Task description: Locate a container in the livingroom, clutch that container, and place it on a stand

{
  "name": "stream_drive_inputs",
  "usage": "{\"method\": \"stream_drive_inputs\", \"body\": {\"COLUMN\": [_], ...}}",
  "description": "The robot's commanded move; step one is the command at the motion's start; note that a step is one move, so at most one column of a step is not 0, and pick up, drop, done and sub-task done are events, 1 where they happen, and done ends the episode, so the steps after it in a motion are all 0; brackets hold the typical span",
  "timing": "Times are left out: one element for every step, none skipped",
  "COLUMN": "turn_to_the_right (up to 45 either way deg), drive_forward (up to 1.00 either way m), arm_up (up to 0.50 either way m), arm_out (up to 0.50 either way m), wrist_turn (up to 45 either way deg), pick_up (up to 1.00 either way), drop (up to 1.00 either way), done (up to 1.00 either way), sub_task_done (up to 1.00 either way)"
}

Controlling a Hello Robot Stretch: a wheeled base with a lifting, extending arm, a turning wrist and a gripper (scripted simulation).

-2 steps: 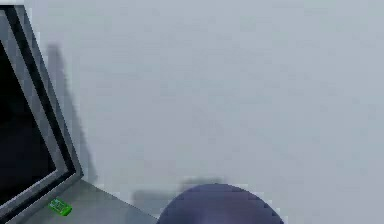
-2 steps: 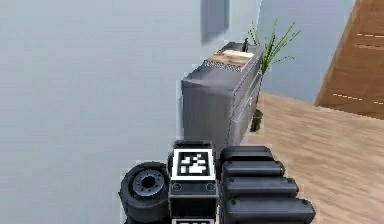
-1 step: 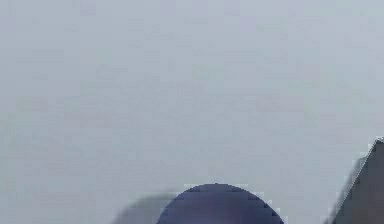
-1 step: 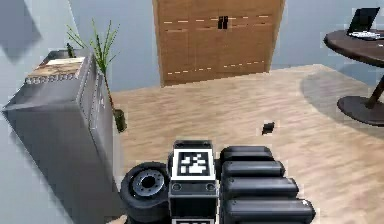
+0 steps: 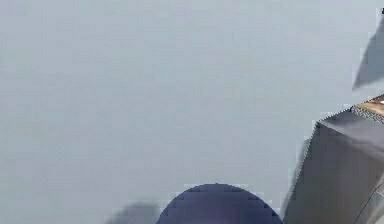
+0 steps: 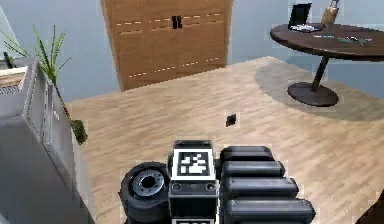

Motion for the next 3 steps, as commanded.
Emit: {"method": "stream_drive_inputs", "body": {"turn_to_the_right": [-45.0,-45.0,-45.0], "drive_forward": [0.00,0.00,0.00], "arm_up": [0.00,0.00,0.00], "arm_out": [0.00,0.00,0.00], "wrist_turn": [0.0,0.0,0.0], "pick_up": [0.00,0.00,0.00], "drop": [0.00,0.00,0.00], "done": [0.00,0.00,0.00], "sub_task_done": [0.00,0.00,0.00]}}
